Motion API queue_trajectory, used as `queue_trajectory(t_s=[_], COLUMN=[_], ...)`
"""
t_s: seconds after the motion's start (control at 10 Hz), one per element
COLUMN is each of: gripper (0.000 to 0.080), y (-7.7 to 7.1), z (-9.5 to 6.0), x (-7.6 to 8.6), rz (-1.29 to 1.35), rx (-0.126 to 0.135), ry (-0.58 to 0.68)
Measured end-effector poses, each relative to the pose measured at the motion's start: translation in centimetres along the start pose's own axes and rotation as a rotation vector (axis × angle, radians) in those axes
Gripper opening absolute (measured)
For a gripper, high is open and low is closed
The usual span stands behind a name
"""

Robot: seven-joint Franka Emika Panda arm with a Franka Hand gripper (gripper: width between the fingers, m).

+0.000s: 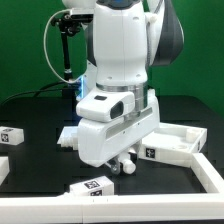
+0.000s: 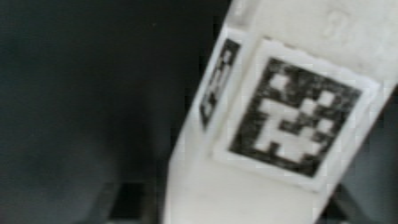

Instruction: Assemble one leg

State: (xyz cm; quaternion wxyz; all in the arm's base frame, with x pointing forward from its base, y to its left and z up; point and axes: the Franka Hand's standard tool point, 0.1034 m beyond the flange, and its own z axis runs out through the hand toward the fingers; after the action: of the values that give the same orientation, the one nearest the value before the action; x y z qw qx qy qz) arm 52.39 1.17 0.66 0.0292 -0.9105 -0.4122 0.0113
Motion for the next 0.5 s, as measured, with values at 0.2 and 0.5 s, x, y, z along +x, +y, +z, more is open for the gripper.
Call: queue_trajectory(t_s=[0.2, 0.5], gripper=[0.0284, 0.0284], y=[0.5, 3.7], z=[-0.1, -1.4], x=[-0.5, -5.7], rz=[-0.047, -0.110], rx=[-0.002, -0.015], ry=[-0.002, -0.013])
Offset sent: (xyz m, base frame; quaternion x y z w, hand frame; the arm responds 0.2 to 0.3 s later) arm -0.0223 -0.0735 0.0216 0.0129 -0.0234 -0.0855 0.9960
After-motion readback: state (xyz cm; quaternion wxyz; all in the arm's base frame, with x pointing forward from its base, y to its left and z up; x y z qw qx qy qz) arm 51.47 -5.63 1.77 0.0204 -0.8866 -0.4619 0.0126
